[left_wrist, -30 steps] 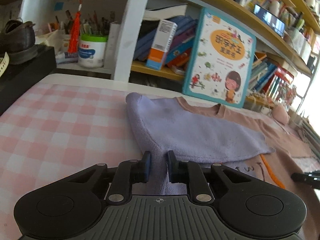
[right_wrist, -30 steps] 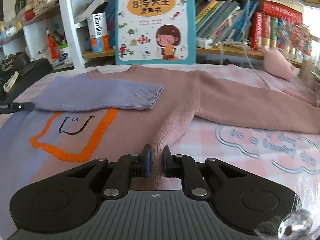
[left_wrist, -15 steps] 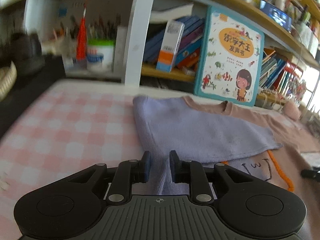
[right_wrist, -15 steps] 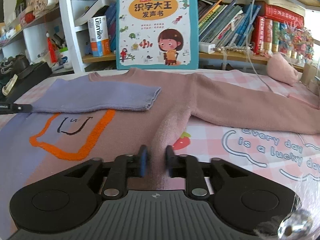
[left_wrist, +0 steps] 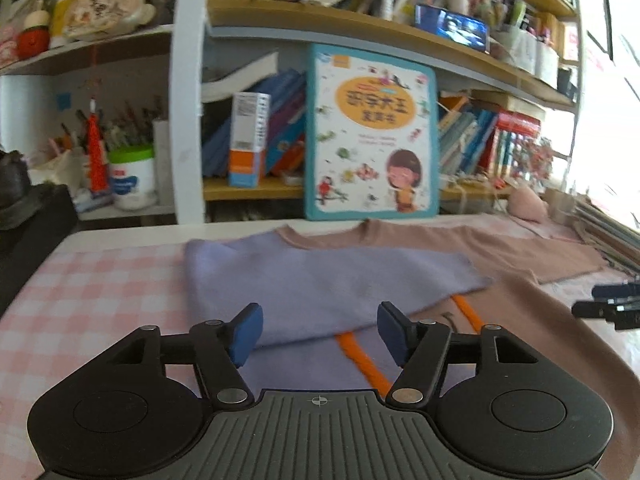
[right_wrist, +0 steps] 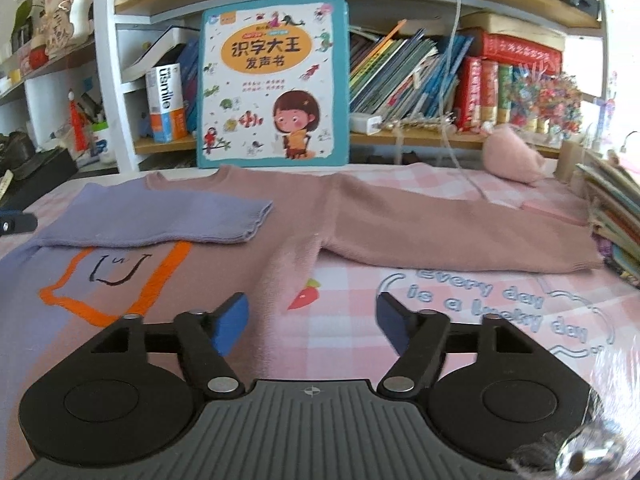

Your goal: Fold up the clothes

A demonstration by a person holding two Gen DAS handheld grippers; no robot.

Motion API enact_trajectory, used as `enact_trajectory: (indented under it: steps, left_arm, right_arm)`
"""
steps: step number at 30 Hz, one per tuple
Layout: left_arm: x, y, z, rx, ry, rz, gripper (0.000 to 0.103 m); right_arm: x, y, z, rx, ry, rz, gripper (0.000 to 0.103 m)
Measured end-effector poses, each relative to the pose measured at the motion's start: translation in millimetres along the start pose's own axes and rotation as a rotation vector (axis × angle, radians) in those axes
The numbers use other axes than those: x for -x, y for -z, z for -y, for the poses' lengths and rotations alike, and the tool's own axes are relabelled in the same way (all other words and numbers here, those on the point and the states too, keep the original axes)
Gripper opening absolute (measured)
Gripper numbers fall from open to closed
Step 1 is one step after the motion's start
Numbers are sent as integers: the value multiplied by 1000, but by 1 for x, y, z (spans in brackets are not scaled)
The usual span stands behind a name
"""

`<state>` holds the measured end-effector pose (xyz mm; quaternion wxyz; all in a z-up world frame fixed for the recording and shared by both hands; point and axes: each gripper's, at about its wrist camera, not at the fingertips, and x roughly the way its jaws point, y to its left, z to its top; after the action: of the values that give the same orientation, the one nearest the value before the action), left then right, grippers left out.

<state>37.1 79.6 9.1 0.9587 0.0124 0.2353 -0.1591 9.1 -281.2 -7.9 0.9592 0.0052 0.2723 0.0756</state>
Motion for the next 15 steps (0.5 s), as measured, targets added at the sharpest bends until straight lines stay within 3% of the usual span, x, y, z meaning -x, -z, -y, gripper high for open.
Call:
enact_trajectory:
  steps: [15]
  left_arm:
    - [2, 25, 20, -89, 55, -45, 75]
  right_arm:
    - [13, -6, 34, -83, 161, 46, 77]
